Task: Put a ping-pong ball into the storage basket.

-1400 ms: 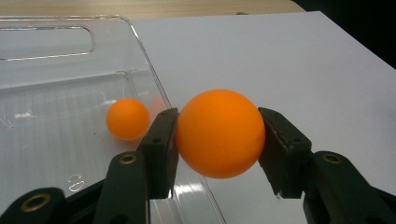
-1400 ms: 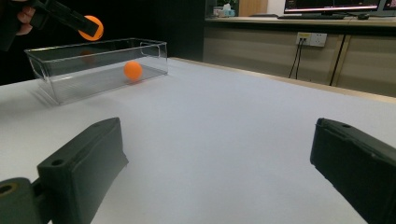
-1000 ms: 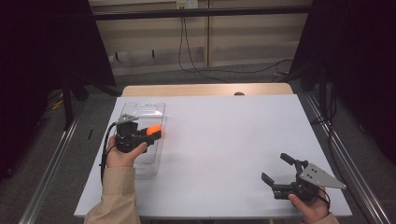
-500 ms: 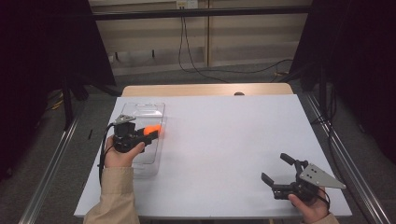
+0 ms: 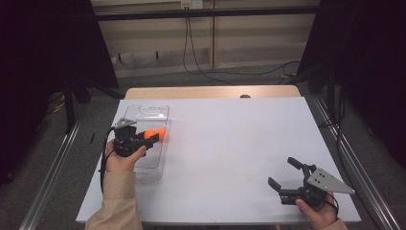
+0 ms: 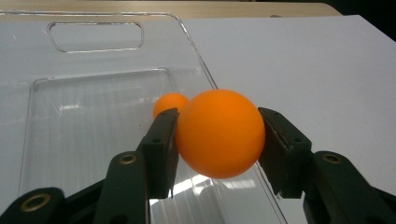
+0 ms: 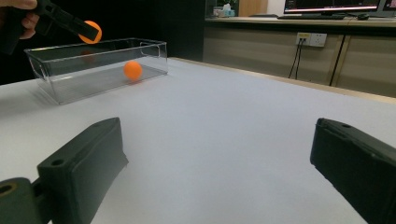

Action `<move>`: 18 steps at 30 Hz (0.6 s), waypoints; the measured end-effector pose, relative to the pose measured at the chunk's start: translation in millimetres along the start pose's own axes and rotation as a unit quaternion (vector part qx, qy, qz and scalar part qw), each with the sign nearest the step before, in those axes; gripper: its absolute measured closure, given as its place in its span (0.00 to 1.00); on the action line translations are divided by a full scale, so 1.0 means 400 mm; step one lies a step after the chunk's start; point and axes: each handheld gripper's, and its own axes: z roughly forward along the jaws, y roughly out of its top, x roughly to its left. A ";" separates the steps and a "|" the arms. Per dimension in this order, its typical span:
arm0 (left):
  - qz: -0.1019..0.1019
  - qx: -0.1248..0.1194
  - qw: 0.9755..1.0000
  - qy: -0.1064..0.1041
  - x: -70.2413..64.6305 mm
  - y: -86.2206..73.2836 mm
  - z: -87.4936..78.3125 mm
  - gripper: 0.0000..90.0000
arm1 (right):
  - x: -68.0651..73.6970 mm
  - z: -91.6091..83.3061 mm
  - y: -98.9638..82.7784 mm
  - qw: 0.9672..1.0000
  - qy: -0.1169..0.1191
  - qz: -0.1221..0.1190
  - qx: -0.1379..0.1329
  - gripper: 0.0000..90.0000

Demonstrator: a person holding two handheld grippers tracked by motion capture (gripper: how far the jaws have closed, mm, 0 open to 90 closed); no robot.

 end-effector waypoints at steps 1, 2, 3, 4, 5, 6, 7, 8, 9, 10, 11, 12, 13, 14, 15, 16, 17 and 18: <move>0.001 0.002 1.000 0.001 0.002 -0.001 0.000 0.56 | 0.000 0.000 0.000 1.000 0.000 -0.001 0.000 0.03; 0.001 0.002 1.000 0.001 0.004 -0.002 0.001 0.56 | 0.001 0.000 0.000 1.000 0.000 -0.001 0.000 0.03; -0.001 0.001 1.000 0.003 0.005 -0.002 0.001 0.56 | 0.001 0.000 0.000 1.000 0.000 -0.001 0.000 0.03; 0.000 0.003 1.000 0.004 0.006 -0.003 0.001 0.56 | 0.001 0.000 0.000 1.000 0.000 -0.002 0.000 0.03; 0.000 0.001 1.000 0.006 0.008 -0.004 0.001 0.56 | 0.001 0.001 0.000 1.000 0.000 -0.002 0.001 0.03; -0.001 0.001 1.000 0.007 0.009 -0.004 0.001 0.56 | 0.001 0.001 0.000 1.000 0.000 0.000 0.001 0.03; 0.000 -0.001 1.000 0.010 0.010 -0.004 0.001 0.56 | 0.001 0.001 0.000 1.000 0.000 0.000 0.001 0.03; 0.000 -0.001 1.000 0.011 0.011 -0.004 0.000 0.56 | 0.001 0.000 0.000 1.000 0.000 -0.002 0.000 0.03; 0.000 -0.001 1.000 0.013 0.012 -0.004 0.000 0.56 | 0.001 -0.001 0.000 1.000 0.000 -0.001 0.000 0.03; 0.001 -0.001 1.000 0.014 0.012 -0.005 0.000 0.56 | 0.000 -0.001 0.000 1.000 -0.001 -0.002 -0.001 0.03; 0.002 0.000 1.000 0.016 0.012 -0.005 0.000 0.56 | 0.000 -0.001 0.000 1.000 -0.002 0.000 -0.001 0.03; 0.001 -0.001 1.000 0.016 0.013 -0.007 0.000 0.56 | 0.000 0.000 -0.001 1.000 -0.001 0.000 0.000 0.03; 0.001 0.000 1.000 0.017 0.013 -0.007 0.001 0.56 | 0.000 0.000 -0.001 1.000 -0.001 0.000 0.000 0.03; 0.002 0.001 1.000 0.021 0.014 -0.009 0.002 0.56 | 0.001 0.000 0.000 1.000 0.000 -0.001 0.000 0.03; 0.001 0.001 1.000 0.021 0.015 -0.010 0.003 0.56 | 0.001 0.000 0.000 1.000 0.000 -0.002 0.000 0.03; 0.001 0.002 1.000 0.021 0.016 -0.011 0.003 0.56 | 0.002 0.001 0.001 1.000 0.000 -0.002 0.000 0.03; 0.000 0.001 1.000 0.023 0.017 -0.011 0.004 0.56 | 0.002 0.001 0.001 1.000 0.001 -0.002 0.000 0.03; -0.001 0.002 1.000 0.022 0.019 -0.012 0.005 0.56 | 0.001 0.001 0.000 1.000 0.000 -0.002 0.000 0.03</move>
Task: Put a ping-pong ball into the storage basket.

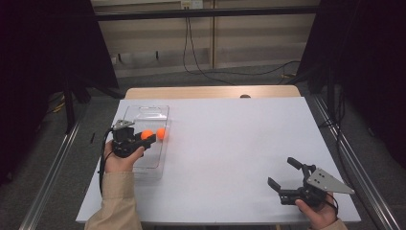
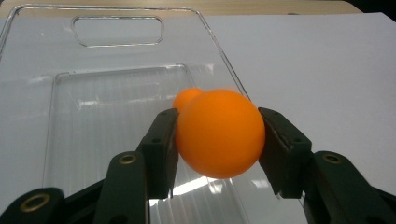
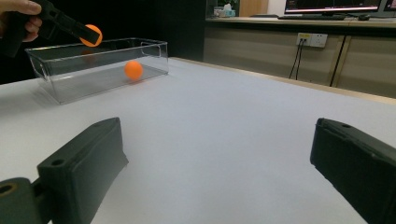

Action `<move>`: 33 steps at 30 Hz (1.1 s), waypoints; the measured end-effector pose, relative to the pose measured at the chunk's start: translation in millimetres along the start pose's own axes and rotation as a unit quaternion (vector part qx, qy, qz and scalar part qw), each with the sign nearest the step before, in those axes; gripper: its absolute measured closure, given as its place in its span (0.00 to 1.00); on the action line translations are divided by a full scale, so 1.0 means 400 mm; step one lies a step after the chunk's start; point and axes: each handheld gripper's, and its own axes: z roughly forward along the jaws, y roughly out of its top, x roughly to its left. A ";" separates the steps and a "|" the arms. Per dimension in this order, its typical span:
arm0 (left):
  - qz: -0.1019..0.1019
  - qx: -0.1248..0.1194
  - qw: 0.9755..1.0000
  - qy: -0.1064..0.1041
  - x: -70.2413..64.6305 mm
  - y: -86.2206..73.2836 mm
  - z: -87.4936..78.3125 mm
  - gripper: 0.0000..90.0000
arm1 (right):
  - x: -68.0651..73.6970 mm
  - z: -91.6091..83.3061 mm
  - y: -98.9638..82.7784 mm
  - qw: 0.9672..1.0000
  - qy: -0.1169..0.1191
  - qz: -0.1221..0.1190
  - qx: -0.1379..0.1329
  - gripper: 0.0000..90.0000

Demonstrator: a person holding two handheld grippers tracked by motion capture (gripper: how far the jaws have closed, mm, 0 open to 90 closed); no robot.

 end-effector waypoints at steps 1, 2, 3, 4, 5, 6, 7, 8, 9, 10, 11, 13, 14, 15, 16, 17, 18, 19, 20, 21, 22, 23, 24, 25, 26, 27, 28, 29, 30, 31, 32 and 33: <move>-0.001 0.001 1.000 0.000 0.001 0.000 0.001 0.56 | 0.000 0.000 -0.001 1.000 0.000 0.001 0.001 0.03; -0.003 0.000 1.000 0.000 0.002 -0.001 0.002 0.56 | -0.001 0.000 -0.001 1.000 -0.001 0.001 0.000 0.03; -0.003 0.001 1.000 0.000 0.002 -0.002 0.003 0.56 | -0.001 -0.001 0.000 1.000 -0.001 0.002 0.000 0.03; -0.004 0.002 1.000 0.001 0.003 -0.003 0.005 0.56 | -0.002 -0.001 0.000 1.000 -0.001 0.002 0.000 0.03; -0.004 0.003 1.000 0.002 0.004 -0.004 0.006 0.56 | -0.002 -0.001 0.000 1.000 -0.001 0.002 -0.001 0.03; -0.003 0.005 1.000 0.002 0.005 -0.004 0.007 0.56 | -0.002 -0.001 0.000 1.000 -0.001 0.001 -0.001 0.03; -0.004 0.002 1.000 0.003 0.007 -0.005 0.008 0.56 | -0.002 -0.001 -0.001 1.000 -0.001 0.000 -0.001 0.03; -0.006 0.001 1.000 0.003 0.007 -0.005 0.009 0.56 | -0.001 -0.002 -0.001 1.000 -0.001 0.001 0.000 0.03; -0.006 0.002 1.000 0.004 0.007 -0.006 0.009 0.56 | -0.001 -0.002 -0.001 1.000 -0.001 0.000 0.000 0.03; -0.005 0.002 1.000 0.004 0.008 -0.006 0.009 0.56 | -0.001 -0.002 0.000 1.000 -0.002 0.000 0.000 0.03; -0.006 0.002 1.000 0.005 0.008 -0.006 0.010 0.56 | -0.002 -0.002 0.000 1.000 -0.002 0.000 -0.001 0.03; -0.005 0.003 1.000 0.007 0.009 -0.006 0.010 0.56 | -0.002 -0.002 0.000 1.000 -0.001 0.000 -0.001 0.03; -0.006 0.003 1.000 0.007 0.009 -0.006 0.010 0.56 | -0.001 -0.002 -0.001 1.000 -0.001 0.000 0.000 0.03; -0.005 0.002 1.000 0.008 0.010 -0.006 0.010 0.56 | -0.001 -0.002 -0.001 1.000 -0.001 0.001 0.000 0.03; -0.005 0.002 1.000 0.008 0.010 -0.006 0.010 0.56 | -0.001 -0.002 -0.001 1.000 -0.002 0.000 0.000 0.03; -0.006 0.000 1.000 0.010 0.010 -0.006 0.010 0.56 | -0.001 -0.003 -0.001 1.000 -0.002 0.001 0.000 0.03; -0.006 0.000 1.000 0.011 0.010 -0.006 0.010 0.56 | -0.002 -0.003 -0.001 1.000 -0.002 0.001 -0.001 0.03; -0.004 0.001 1.000 0.011 0.010 -0.005 0.010 0.56 | -0.002 -0.004 -0.001 1.000 -0.002 0.002 -0.002 0.03; -0.004 0.001 1.000 0.011 0.009 -0.006 0.011 0.56 | -0.002 -0.004 -0.001 1.000 -0.003 0.003 -0.001 0.03; -0.003 0.001 1.000 0.012 0.008 -0.006 0.012 0.56 | -0.002 -0.004 -0.001 1.000 -0.003 0.003 -0.002 0.03; -0.002 0.002 1.000 0.013 0.007 -0.007 0.014 0.56 | -0.002 -0.004 0.000 1.000 -0.003 0.003 -0.002 0.03; 0.002 0.005 1.000 0.014 0.007 -0.007 0.014 0.56 | -0.002 -0.004 0.000 1.000 -0.003 0.001 -0.002 0.03; 0.001 0.005 1.000 0.013 0.006 -0.007 0.015 0.56 | -0.001 -0.004 0.000 1.000 -0.002 0.001 -0.002 0.03; 0.002 0.005 1.000 0.014 0.006 -0.007 0.015 0.56 | -0.001 -0.003 0.000 1.000 -0.002 0.001 -0.002 0.03; 0.003 0.003 1.000 0.013 0.005 -0.007 0.016 0.56 | -0.001 -0.003 0.000 1.000 -0.002 0.001 -0.001 0.03; 0.004 0.001 1.000 0.013 0.004 -0.007 0.016 0.56 | -0.001 -0.003 0.001 1.000 -0.002 0.001 -0.001 0.03; 0.004 -0.001 1.000 0.017 0.003 -0.007 0.016 0.52 | -0.001 -0.002 0.001 1.000 -0.002 0.000 -0.002 0.03; 0.006 0.000 1.000 0.020 0.003 -0.006 0.014 0.48 | -0.001 -0.002 0.000 1.000 -0.002 0.001 -0.001 0.03; 0.006 -0.003 1.000 0.021 0.003 -0.007 0.012 0.47 | -0.001 -0.003 0.000 1.000 -0.002 0.001 0.000 0.03; 0.005 -0.007 1.000 0.022 0.003 -0.007 0.010 0.46 | -0.001 -0.002 0.000 1.000 -0.002 0.001 -0.001 0.03; 0.006 -0.009 1.000 0.026 0.004 -0.006 0.008 0.43 | -0.001 -0.003 0.001 1.000 -0.003 0.001 -0.001 0.03; 0.006 -0.011 1.000 0.027 0.003 -0.006 0.006 0.41 | -0.001 -0.003 0.001 1.000 -0.003 0.001 -0.002 0.03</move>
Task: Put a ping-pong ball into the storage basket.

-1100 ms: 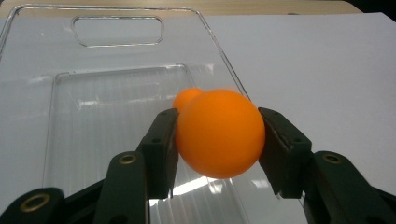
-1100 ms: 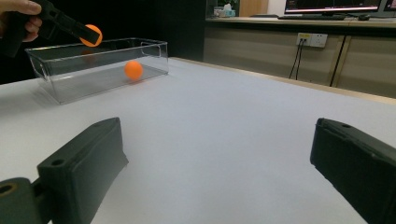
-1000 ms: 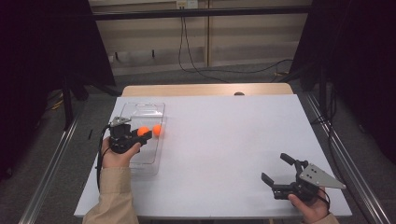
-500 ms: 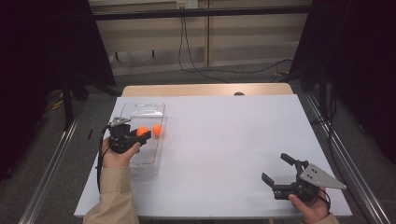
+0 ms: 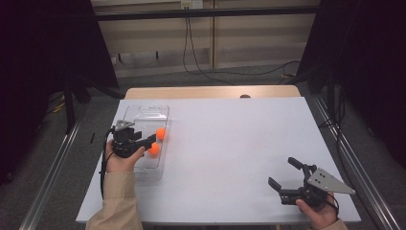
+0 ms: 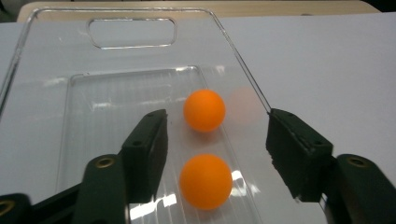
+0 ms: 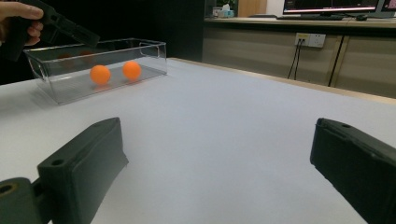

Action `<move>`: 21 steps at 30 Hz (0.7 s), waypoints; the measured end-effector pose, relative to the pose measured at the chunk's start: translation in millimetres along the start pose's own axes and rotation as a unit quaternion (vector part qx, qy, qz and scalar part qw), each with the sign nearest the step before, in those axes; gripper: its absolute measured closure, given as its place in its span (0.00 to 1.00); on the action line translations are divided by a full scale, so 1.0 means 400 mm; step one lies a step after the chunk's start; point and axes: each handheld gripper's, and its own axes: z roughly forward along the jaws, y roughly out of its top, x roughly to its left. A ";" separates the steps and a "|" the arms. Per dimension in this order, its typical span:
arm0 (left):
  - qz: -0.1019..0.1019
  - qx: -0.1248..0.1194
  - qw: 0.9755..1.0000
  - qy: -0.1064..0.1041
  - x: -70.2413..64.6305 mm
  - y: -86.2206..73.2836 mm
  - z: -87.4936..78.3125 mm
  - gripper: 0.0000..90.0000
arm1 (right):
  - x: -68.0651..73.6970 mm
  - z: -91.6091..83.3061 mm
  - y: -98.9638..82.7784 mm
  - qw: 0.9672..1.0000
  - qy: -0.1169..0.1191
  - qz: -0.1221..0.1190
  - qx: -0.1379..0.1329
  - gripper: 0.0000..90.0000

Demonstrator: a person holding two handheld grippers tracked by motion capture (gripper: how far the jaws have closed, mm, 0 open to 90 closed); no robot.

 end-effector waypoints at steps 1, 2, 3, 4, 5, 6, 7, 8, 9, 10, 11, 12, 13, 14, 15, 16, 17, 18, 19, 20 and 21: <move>0.000 -0.003 1.000 -0.003 0.000 0.000 -0.002 0.40 | 0.000 0.000 0.000 1.000 0.001 -0.001 0.000 0.03; -0.001 -0.005 1.000 -0.001 0.000 0.000 -0.005 0.39 | 0.000 0.001 0.000 1.000 0.001 -0.001 0.000 0.03; -0.002 -0.008 1.000 0.000 -0.001 0.001 -0.007 0.37 | 0.000 0.001 0.000 1.000 0.002 -0.001 0.001 0.03; -0.001 -0.010 1.000 0.001 -0.001 0.001 -0.010 0.36 | 0.000 0.002 0.000 1.000 0.001 0.000 0.001 0.03; -0.001 -0.012 1.000 0.002 -0.002 0.001 -0.012 0.34 | 0.001 0.003 0.000 1.000 0.001 0.001 0.001 0.03; -0.001 -0.015 1.000 0.002 -0.004 0.001 -0.014 0.31 | 0.001 0.003 0.000 1.000 0.002 0.000 0.000 0.03; -0.001 -0.017 1.000 0.000 -0.006 0.001 -0.016 0.29 | 0.000 0.002 0.001 1.000 0.002 0.000 0.000 0.03; 0.002 -0.019 1.000 -0.001 -0.006 0.001 -0.018 0.29 | -0.001 0.002 0.001 1.000 0.002 -0.001 -0.001 0.03; 0.000 -0.023 1.000 0.000 -0.008 0.002 -0.020 0.28 | -0.002 0.002 0.001 1.000 0.001 -0.001 -0.002 0.03; 0.002 -0.027 1.000 0.001 -0.009 0.002 -0.022 0.27 | -0.002 0.002 0.001 1.000 0.001 -0.001 -0.002 0.03; 0.003 -0.027 1.000 0.000 -0.010 0.001 -0.023 0.25 | -0.003 0.001 0.000 1.000 0.001 -0.001 -0.001 0.03; 0.003 -0.025 1.000 -0.002 -0.010 0.002 -0.026 0.24 | -0.003 0.001 0.000 1.000 0.001 0.000 -0.001 0.03; 0.002 -0.027 1.000 -0.003 -0.011 0.002 -0.027 0.22 | -0.003 0.000 0.000 1.000 0.001 -0.001 -0.002 0.03; 0.003 -0.030 1.000 -0.002 -0.013 0.001 -0.028 0.21 | -0.003 0.000 0.001 1.000 0.001 -0.002 -0.002 0.03; 0.004 -0.033 0.999 -0.003 -0.014 0.001 -0.030 0.19 | -0.002 0.000 0.002 1.000 0.001 0.000 -0.003 0.03; 0.004 -0.035 0.999 -0.006 -0.014 -0.001 -0.032 0.18 | -0.002 0.000 0.001 1.000 0.001 0.000 -0.003 0.03; 0.002 -0.039 0.999 -0.007 -0.015 -0.003 -0.034 0.16 | -0.003 0.000 0.001 1.000 0.001 -0.001 -0.002 0.03; 0.002 -0.041 0.999 -0.008 -0.016 -0.005 -0.035 0.15 | -0.003 0.001 0.001 1.000 0.001 -0.001 -0.002 0.03; 0.001 -0.042 0.999 -0.006 -0.016 -0.007 -0.037 0.14 | -0.003 0.001 0.001 1.000 0.001 -0.001 -0.002 0.03; 0.004 -0.042 0.999 -0.003 -0.016 -0.009 -0.040 0.12 | -0.003 0.001 0.001 1.000 0.001 -0.001 -0.002 0.03; 0.003 -0.045 0.999 -0.002 -0.017 -0.010 -0.041 0.11 | -0.002 0.001 0.001 1.000 0.002 0.000 -0.002 0.03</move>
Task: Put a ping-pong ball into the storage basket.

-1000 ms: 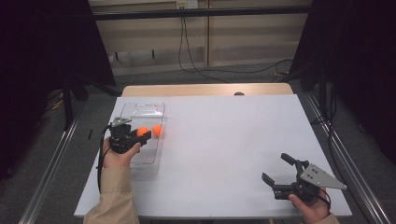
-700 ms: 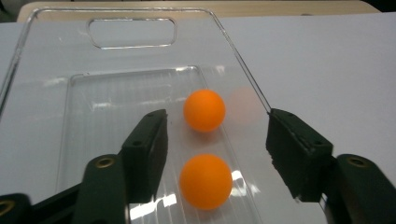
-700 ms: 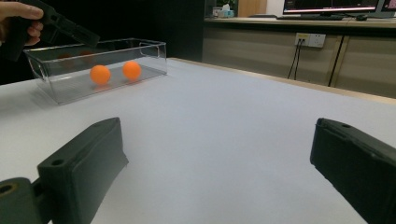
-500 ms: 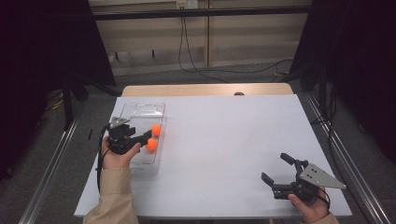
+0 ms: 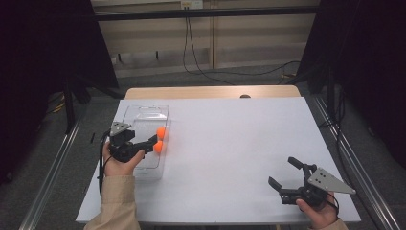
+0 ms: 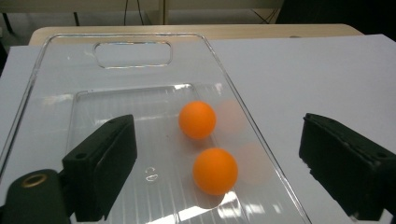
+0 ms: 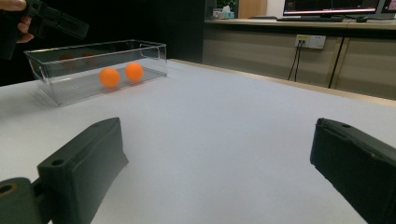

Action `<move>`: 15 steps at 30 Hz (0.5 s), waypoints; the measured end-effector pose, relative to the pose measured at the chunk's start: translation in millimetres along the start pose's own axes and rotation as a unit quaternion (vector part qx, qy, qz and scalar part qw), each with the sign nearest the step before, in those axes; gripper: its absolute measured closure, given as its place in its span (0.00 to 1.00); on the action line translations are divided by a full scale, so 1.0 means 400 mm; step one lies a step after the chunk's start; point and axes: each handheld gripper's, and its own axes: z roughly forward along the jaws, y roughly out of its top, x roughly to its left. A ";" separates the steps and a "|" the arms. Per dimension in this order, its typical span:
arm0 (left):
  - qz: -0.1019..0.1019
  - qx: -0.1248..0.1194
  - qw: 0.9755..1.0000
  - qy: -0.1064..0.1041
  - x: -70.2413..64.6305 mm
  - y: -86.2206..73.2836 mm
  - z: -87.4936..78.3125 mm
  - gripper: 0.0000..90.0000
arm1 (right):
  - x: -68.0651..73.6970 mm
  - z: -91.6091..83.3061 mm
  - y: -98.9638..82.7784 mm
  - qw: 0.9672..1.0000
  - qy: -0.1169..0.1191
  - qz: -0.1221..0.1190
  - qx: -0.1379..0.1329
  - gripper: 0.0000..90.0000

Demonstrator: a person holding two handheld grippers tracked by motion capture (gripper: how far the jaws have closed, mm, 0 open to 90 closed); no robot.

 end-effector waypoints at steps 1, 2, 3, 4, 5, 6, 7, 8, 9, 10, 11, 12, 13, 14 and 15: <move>0.001 -0.001 1.000 -0.002 0.000 -0.002 -0.003 0.10 | 0.000 0.000 0.000 1.000 0.000 0.000 0.000 0.03; -0.001 -0.002 1.000 -0.002 0.000 -0.004 -0.004 0.10 | 0.000 0.000 0.000 1.000 0.000 0.000 0.000 0.03; 0.000 -0.002 1.000 -0.002 -0.001 -0.007 -0.007 0.09 | 0.000 -0.001 0.000 1.000 0.000 0.000 0.000 0.03; 0.002 -0.004 1.000 -0.003 -0.001 -0.010 -0.008 0.09 | 0.000 -0.001 0.000 1.000 0.000 0.000 0.000 0.03; 0.002 -0.007 1.000 -0.006 -0.002 -0.013 -0.011 0.09 | -0.001 -0.001 0.000 1.000 -0.001 -0.001 0.000 0.03; 0.003 -0.010 1.000 -0.005 -0.003 -0.014 -0.013 0.09 | -0.001 -0.002 0.000 1.000 -0.001 -0.001 0.000 0.03; 0.003 -0.012 1.000 -0.006 -0.003 -0.017 -0.015 0.09 | 0.000 -0.002 0.000 1.000 -0.001 0.000 -0.001 0.03; 0.005 -0.014 1.000 -0.007 -0.003 -0.019 -0.018 0.08 | 0.000 -0.002 0.000 1.000 0.000 0.000 -0.001 0.03; 0.002 -0.019 1.000 -0.009 -0.004 -0.022 -0.020 0.08 | 0.000 -0.002 0.001 1.000 0.000 0.000 -0.001 0.03; 0.003 -0.020 1.000 -0.013 -0.004 -0.025 -0.023 0.08 | 0.000 -0.002 0.000 1.000 0.000 0.000 -0.001 0.03; 0.002 -0.020 1.000 -0.016 -0.005 -0.028 -0.025 0.08 | 0.000 -0.003 0.000 1.000 -0.001 0.000 0.000 0.03; 0.003 -0.022 1.000 -0.018 -0.006 -0.031 -0.027 0.08 | 0.000 -0.003 0.000 1.000 -0.001 0.000 0.000 0.03; 0.003 -0.026 0.999 -0.020 -0.008 -0.036 -0.029 0.08 | -0.001 -0.003 0.000 1.000 -0.001 0.000 -0.001 0.03; 0.007 -0.027 0.999 -0.021 -0.008 -0.038 -0.031 0.08 | -0.001 -0.003 0.000 1.000 -0.002 -0.001 -0.001 0.03; 0.008 -0.028 0.999 -0.024 -0.008 -0.041 -0.033 0.08 | -0.001 -0.003 0.000 1.000 -0.002 0.000 -0.001 0.03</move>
